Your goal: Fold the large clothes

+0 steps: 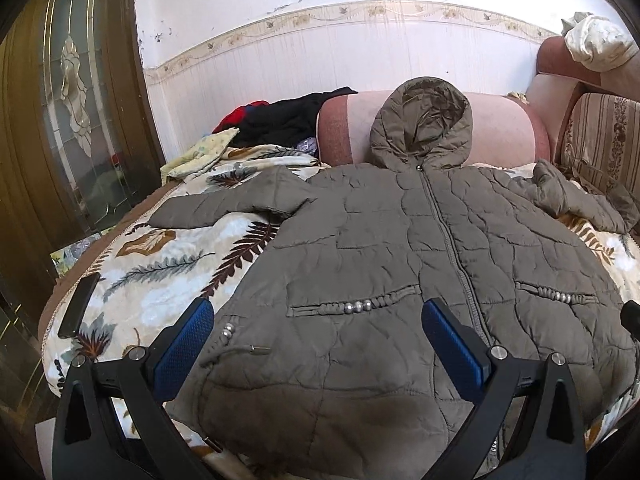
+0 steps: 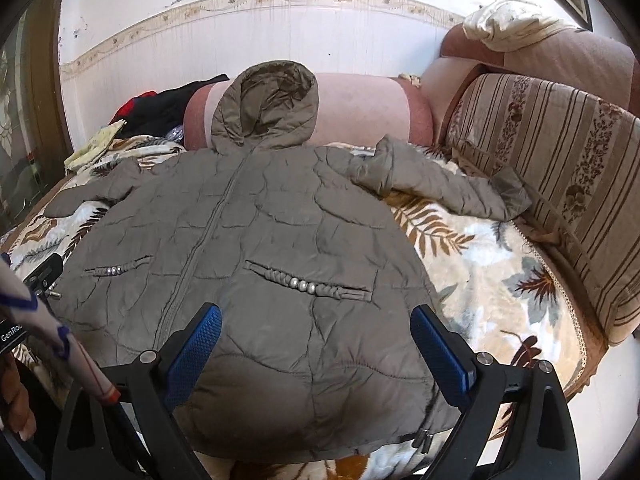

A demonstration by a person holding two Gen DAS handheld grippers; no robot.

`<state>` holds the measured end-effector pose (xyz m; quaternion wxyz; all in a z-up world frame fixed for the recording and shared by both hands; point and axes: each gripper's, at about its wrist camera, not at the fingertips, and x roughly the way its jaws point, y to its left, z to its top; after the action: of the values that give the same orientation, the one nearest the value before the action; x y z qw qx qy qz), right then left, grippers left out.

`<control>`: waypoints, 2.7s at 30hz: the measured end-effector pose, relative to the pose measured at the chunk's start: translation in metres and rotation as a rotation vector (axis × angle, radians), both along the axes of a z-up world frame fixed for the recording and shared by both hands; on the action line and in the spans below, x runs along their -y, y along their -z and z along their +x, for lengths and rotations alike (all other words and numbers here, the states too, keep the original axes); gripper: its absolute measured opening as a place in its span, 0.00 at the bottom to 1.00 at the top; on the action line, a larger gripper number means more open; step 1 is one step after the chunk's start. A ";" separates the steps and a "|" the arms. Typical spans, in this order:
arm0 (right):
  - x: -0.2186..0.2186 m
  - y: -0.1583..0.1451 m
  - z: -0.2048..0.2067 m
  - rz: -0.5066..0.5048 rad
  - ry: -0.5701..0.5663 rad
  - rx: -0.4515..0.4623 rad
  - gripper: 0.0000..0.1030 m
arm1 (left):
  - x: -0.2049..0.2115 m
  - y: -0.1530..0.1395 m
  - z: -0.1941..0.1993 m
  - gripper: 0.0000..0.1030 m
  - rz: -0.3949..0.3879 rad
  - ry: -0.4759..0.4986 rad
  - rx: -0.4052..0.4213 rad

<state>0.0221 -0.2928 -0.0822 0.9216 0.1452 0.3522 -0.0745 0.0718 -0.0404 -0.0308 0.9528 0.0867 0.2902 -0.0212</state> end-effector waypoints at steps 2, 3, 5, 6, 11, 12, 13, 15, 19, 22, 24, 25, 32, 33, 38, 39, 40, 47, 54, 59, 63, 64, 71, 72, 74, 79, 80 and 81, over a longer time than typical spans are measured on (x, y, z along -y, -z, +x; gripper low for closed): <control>0.000 0.001 0.001 -0.005 0.002 -0.004 0.95 | 0.000 0.001 0.002 1.00 -0.008 -0.001 -0.009; -0.001 0.001 0.002 -0.007 0.004 -0.005 0.95 | 0.001 0.001 0.002 1.00 -0.009 -0.002 -0.013; 0.000 0.003 0.004 -0.005 0.004 -0.009 0.95 | 0.001 0.002 0.002 1.00 -0.012 0.002 -0.019; 0.000 0.004 0.004 -0.005 0.005 -0.013 0.95 | 0.001 0.001 0.002 1.00 -0.012 0.003 -0.018; 0.003 0.006 0.008 -0.005 0.004 -0.023 0.95 | 0.002 -0.002 0.001 1.00 -0.010 0.005 0.002; 0.004 0.007 0.008 -0.006 0.002 -0.022 0.95 | 0.002 -0.004 0.002 1.00 -0.007 0.004 0.008; 0.005 0.007 0.008 -0.007 0.000 -0.022 0.95 | 0.001 -0.004 0.002 1.00 -0.008 0.004 0.009; 0.006 0.006 0.010 -0.006 -0.007 -0.017 0.95 | 0.001 -0.006 0.005 1.00 -0.009 -0.002 0.015; 0.009 -0.004 0.021 -0.009 -0.031 0.011 0.95 | 0.000 -0.012 0.009 1.00 0.000 -0.019 0.036; 0.012 -0.018 0.037 -0.023 -0.055 0.053 0.95 | 0.000 -0.021 0.011 1.00 0.017 -0.024 0.074; 0.017 -0.029 0.051 -0.031 -0.068 0.086 0.95 | 0.000 -0.028 0.016 1.00 0.027 -0.030 0.099; 0.019 -0.034 0.056 -0.020 -0.077 0.095 0.95 | -0.001 -0.032 0.020 1.00 0.028 -0.027 0.113; 0.052 -0.041 0.100 0.033 -0.013 0.111 0.95 | -0.025 -0.046 0.060 1.00 0.063 -0.091 0.162; 0.055 -0.039 0.103 0.042 -0.005 0.106 0.95 | -0.030 -0.044 0.065 1.00 0.056 -0.114 0.154; 0.076 -0.014 0.114 0.142 0.010 0.041 0.95 | -0.049 -0.034 0.083 1.00 -0.025 -0.140 0.061; 0.080 -0.009 0.114 0.160 0.015 0.030 0.95 | -0.050 -0.034 0.084 1.00 -0.029 -0.140 0.060; 0.084 -0.005 0.113 0.166 0.021 0.020 0.95 | -0.050 -0.034 0.084 1.00 -0.031 -0.139 0.062; 0.094 -0.001 0.114 0.191 0.013 0.007 0.95 | -0.046 -0.032 0.091 1.00 -0.069 -0.118 0.032; 0.143 0.011 0.124 0.276 0.088 -0.007 0.95 | -0.019 -0.038 0.125 1.00 -0.034 -0.102 0.051; 0.213 0.024 0.126 0.347 0.232 0.005 0.94 | -0.018 -0.034 0.152 1.00 -0.046 -0.102 0.019; 0.272 0.040 0.120 0.360 0.391 0.003 0.87 | -0.020 -0.030 0.159 1.00 -0.070 -0.087 -0.016; 0.283 0.043 0.119 0.369 0.415 0.002 0.84 | -0.020 -0.029 0.160 1.00 -0.070 -0.084 -0.021; 0.349 0.091 0.134 0.487 0.528 -0.027 0.75 | -0.008 -0.018 0.164 1.00 -0.054 -0.049 -0.054; 0.357 0.103 0.136 0.509 0.543 -0.034 0.75 | -0.007 -0.017 0.164 1.00 -0.052 -0.045 -0.059; 0.369 0.120 0.144 0.523 0.561 -0.055 0.73 | -0.005 -0.014 0.165 1.00 -0.052 -0.039 -0.067; 0.387 0.159 0.165 0.600 0.607 -0.080 0.68 | 0.003 -0.008 0.169 1.00 -0.035 -0.021 -0.087; 0.390 0.165 0.168 0.568 0.631 -0.101 0.67 | 0.004 -0.006 0.170 1.00 -0.031 -0.016 -0.089; 0.394 0.167 0.171 0.517 0.668 -0.130 0.67 | 0.006 -0.005 0.170 1.00 -0.026 -0.011 -0.089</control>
<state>0.1936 -0.6869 -0.2496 0.7560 0.4726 0.3504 -0.2871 0.2420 -0.0462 -0.0254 0.9401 0.0718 0.3324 -0.0235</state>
